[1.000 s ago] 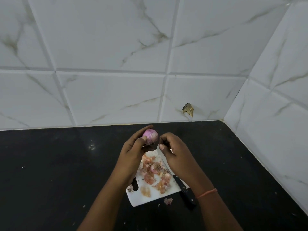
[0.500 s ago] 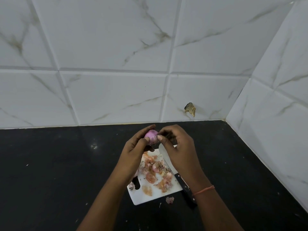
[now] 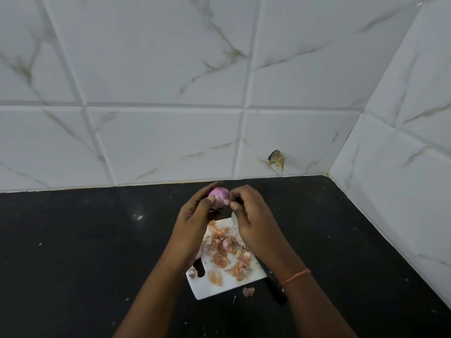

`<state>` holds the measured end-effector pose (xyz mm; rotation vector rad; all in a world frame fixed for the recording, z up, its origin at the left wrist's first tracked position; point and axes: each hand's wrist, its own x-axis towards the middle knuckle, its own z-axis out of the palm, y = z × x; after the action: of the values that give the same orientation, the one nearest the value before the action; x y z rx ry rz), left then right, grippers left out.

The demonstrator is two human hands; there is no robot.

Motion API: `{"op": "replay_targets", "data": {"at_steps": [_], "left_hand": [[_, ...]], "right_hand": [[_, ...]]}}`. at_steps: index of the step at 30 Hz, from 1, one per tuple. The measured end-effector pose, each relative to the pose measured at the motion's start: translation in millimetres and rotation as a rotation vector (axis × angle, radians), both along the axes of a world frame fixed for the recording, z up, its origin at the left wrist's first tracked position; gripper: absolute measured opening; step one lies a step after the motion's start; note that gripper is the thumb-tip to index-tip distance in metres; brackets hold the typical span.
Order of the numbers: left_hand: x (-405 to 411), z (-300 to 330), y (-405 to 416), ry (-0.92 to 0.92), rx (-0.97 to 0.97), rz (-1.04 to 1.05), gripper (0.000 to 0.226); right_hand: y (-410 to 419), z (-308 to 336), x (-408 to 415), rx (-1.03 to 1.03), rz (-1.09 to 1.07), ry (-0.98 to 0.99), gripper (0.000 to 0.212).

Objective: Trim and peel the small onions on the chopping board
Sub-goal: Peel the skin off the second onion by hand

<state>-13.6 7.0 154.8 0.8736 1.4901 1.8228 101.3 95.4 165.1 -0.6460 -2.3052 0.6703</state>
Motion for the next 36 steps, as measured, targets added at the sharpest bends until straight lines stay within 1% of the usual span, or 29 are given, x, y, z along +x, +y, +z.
{"op": "replay_targets", "data": {"at_steps": [2, 4, 5, 7, 8, 9, 10, 11, 14, 16, 17, 19, 21, 22, 24, 26, 27, 28, 31, 32, 34, 36], "left_hand": [[0, 0, -1, -0.050, 0.004, -0.001, 0.034], [1, -2, -1, -0.101, 0.004, 0.011, 0.034], [1, -2, -2, -0.130, 0.003, 0.016, 0.033], [2, -3, -1, -0.195, 0.002, -0.001, 0.032], [2, -4, -1, -0.215, -0.001, -0.019, 0.031], [2, -4, 0, -0.224, -0.004, -0.037, 0.032], [1, -6, 0, -0.224, -0.004, -0.054, 0.032], [1, -7, 1, -0.224, -0.001, -0.069, 0.032], [1, -8, 3, -0.249, -0.003, -0.076, 0.031], [2, -5, 3, -0.358, 0.019, -0.074, 0.033], [2, -4, 3, -0.443, 0.030, -0.072, 0.035], [0, -3, 3, -0.582, 0.038, -0.064, 0.041], [-1, -3, 3, -0.641, 0.036, -0.057, 0.047], [-2, -4, 3, -0.651, 0.037, -0.057, 0.047], [-2, -6, 3, -0.651, 0.037, -0.067, 0.044], [-2, -6, 3, -0.638, 0.045, -0.087, 0.044], [-1, -6, 3, -0.632, 0.054, -0.099, 0.045], [0, -5, 3, -0.625, 0.064, -0.113, 0.046], [2, -2, 2, -0.605, 0.083, -0.147, 0.048], [2, -2, 2, -0.598, 0.088, -0.153, 0.049], [2, -2, 1, -0.582, 0.089, -0.155, 0.049], [1, -3, 1, -0.568, 0.095, -0.160, 0.046]], "right_hand": [[4, -1, 4, 0.022, -0.011, -0.014, 0.004], [7, 0, 8, 0.031, -0.059, 0.027, 0.019], [7, 1, 9, 0.019, -0.084, 0.072, 0.024], [7, 5, 11, -0.048, -0.079, 0.156, 0.015], [5, 6, 11, -0.087, -0.046, 0.162, 0.018], [4, 6, 10, -0.110, -0.006, 0.148, 0.029], [5, 4, 8, -0.104, 0.021, 0.132, 0.036], [6, 2, 7, -0.070, 0.023, 0.128, 0.037], [4, -1, 5, 0.025, -0.041, 0.220, 0.017], [4, 0, 7, 0.069, -0.074, 0.247, 0.006], [4, 0, 9, 0.071, -0.071, 0.222, 0.004], [8, -2, 12, 0.055, -0.054, 0.111, 0.002], [12, -5, 14, 0.045, -0.079, 0.014, 0.010], [12, -6, 14, 0.044, -0.111, 0.026, 0.011], [10, -3, 15, 0.004, -0.174, 0.134, 0.005], [7, 1, 14, -0.086, -0.217, 0.245, 0.015], [6, 3, 14, -0.117, -0.205, 0.268, 0.016], [6, 4, 13, -0.135, -0.167, 0.257, 0.017], [1, 7, 11, -0.195, -0.009, 0.158, 0.035], [-1, 8, 10, -0.213, 0.031, 0.151, 0.039], [-3, 9, 8, -0.213, 0.082, 0.164, 0.036], [-4, 11, 7, -0.170, 0.100, 0.178, 0.030]]}}
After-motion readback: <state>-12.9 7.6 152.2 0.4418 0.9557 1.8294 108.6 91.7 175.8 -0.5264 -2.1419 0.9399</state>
